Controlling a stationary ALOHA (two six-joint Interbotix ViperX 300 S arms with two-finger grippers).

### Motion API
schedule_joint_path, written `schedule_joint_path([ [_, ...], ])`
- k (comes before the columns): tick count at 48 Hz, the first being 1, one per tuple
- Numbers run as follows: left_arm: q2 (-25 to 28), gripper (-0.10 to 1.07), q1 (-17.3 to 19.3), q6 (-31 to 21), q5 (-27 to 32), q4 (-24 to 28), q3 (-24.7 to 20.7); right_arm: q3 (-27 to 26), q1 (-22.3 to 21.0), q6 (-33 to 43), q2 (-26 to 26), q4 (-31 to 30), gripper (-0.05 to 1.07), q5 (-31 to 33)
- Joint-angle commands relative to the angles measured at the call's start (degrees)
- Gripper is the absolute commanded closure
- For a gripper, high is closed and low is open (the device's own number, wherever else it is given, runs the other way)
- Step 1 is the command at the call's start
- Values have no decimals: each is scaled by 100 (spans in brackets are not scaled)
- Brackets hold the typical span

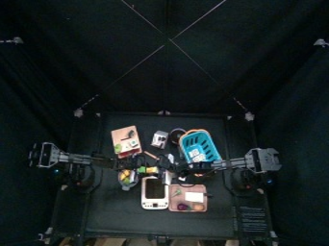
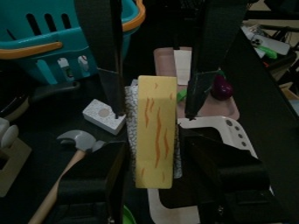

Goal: Deconstruct egg sushi

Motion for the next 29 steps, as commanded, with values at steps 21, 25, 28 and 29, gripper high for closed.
schedule_joint_path([
  [21, -18, 28, 9, 9, -62, 0, -79, -141, 18, 0, -79, 18, 36, 105],
  [25, -18, 28, 9, 9, -62, 0, -79, -114, 26, 0, -79, 18, 39, 114],
  [28, -18, 28, 18, 9, -62, 0, -53, -97, 26, 0, -123, 18, 40, 123],
  [29, -18, 28, 18, 9, -62, 0, -53, -88, 26, 9, -123, 18, 40, 132],
])
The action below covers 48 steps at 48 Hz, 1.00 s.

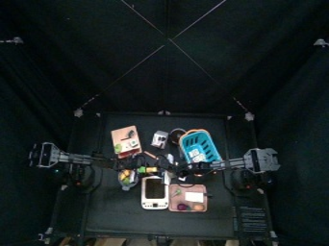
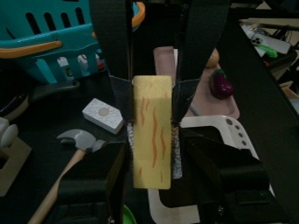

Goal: Deconstruct egg sushi

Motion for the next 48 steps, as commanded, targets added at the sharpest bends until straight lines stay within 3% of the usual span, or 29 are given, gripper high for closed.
schedule_joint_path([
  [1, -18, 28, 18, 0, -62, 0, -53, -62, 18, 18, -167, 9, 41, 26],
  [48, -18, 28, 53, 0, -62, -9, 26, 457, 237, 53, -861, 167, 41, 817],
])
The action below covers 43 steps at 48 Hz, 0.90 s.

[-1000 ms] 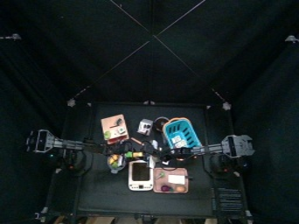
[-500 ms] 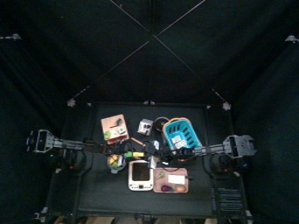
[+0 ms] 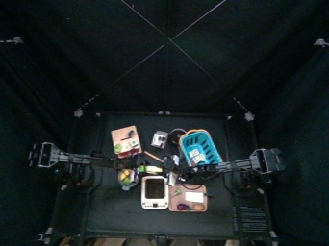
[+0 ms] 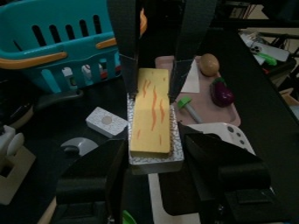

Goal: Deconstruct egg sushi

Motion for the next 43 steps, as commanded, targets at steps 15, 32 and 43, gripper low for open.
schedule_joint_path([
  [15, -18, 28, 88, -9, 26, 18, 62, 88, 62, -9, -422, 176, 41, 211],
  [32, -44, 28, 114, -9, 26, 9, 97, 264, 97, 9, -598, 299, 41, 211],
  [43, -62, 28, 114, -9, 26, 9, 97, 378, 132, 9, -694, 413, 41, 272],
])
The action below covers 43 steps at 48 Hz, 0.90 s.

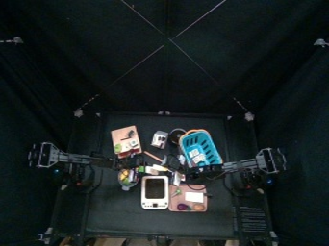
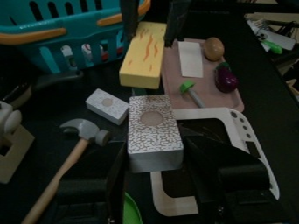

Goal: Deconstruct egg sushi

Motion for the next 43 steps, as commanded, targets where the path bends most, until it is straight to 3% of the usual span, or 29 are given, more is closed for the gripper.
schedule_joint_path([
  [1, -26, 28, 9, 18, -44, -9, -79, -26, 18, 0, -211, 35, 41, 26],
  [43, -44, 28, 18, 9, -44, -26, -53, 70, 18, 9, -246, 264, 41, 88],
])
